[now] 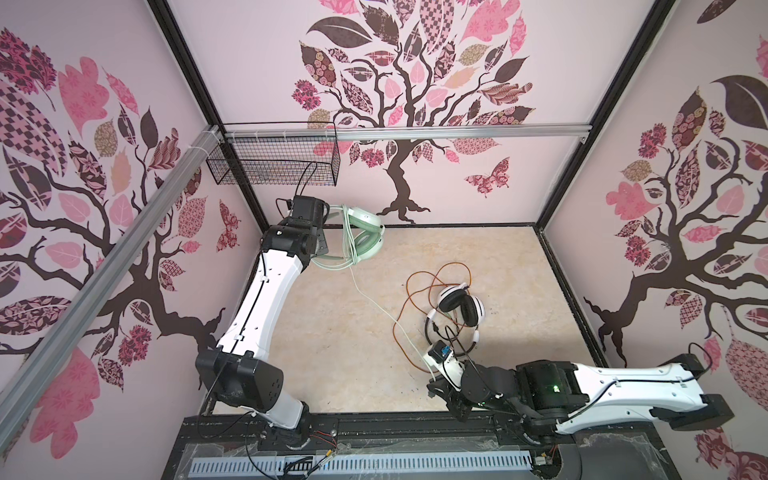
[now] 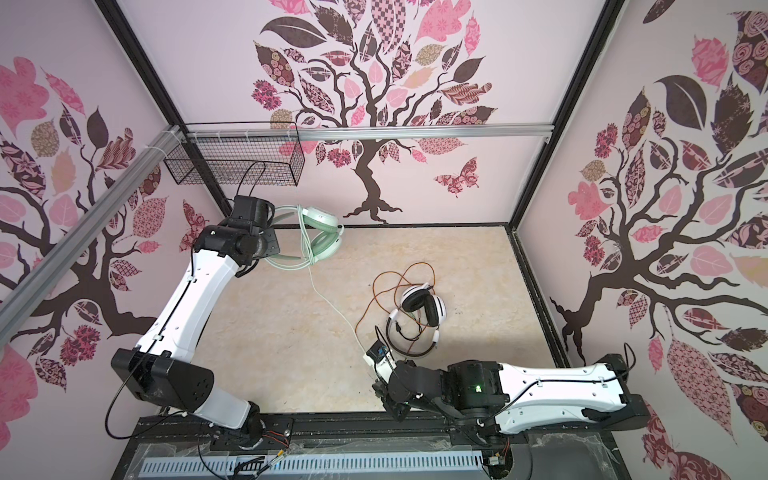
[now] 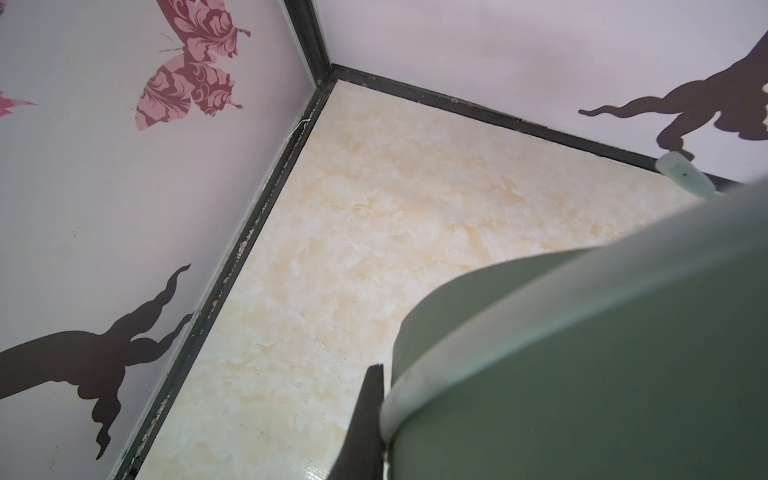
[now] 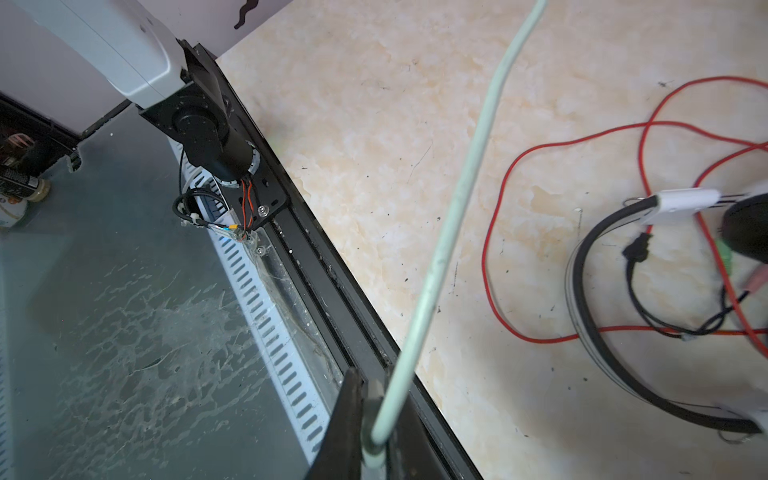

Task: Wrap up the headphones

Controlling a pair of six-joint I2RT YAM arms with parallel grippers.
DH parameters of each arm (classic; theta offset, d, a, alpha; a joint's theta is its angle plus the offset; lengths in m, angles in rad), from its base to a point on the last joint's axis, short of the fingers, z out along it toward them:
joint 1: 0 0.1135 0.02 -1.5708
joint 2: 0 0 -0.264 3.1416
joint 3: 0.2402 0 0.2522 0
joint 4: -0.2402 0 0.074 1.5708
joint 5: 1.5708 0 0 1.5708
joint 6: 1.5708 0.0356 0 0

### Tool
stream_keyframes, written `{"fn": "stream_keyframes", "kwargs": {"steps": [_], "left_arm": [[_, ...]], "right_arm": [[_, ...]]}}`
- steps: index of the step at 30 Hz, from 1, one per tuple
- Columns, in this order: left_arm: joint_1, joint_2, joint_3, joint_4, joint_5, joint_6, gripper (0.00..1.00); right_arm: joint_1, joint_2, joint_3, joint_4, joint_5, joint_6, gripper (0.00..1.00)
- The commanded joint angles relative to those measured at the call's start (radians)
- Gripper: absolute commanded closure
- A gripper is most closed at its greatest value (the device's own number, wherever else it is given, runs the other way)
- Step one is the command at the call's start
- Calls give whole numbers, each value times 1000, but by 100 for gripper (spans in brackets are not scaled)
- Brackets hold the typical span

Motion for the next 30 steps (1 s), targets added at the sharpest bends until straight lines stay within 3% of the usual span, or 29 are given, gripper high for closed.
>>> {"fn": "stream_keyframes", "kwargs": {"steps": [1, 5, 12, 19, 25, 28, 30], "left_arm": [[4, 0, -42, 121, -21, -20, 100], [3, 12, -88, 111, -15, -9, 100], [-28, -26, -219, 87, 100, -44, 100], [-164, -86, -378, 92, 147, -77, 100], [-273, -148, -507, 94, 225, -99, 100], [-338, -198, -565, 88, 239, -95, 100], [-380, -232, -604, 106, 319, -72, 100]], "right_arm": [[5, 30, 90, -214, 121, -38, 100], [5, 55, 180, -312, 224, -54, 100], [6, 55, 293, -322, 388, -150, 100], [5, 137, 412, -294, 476, -268, 100], [7, 226, 531, -272, 629, -378, 100], [1, 258, 549, -212, 723, -480, 100], [-23, 255, 518, -101, 738, -580, 100]]}}
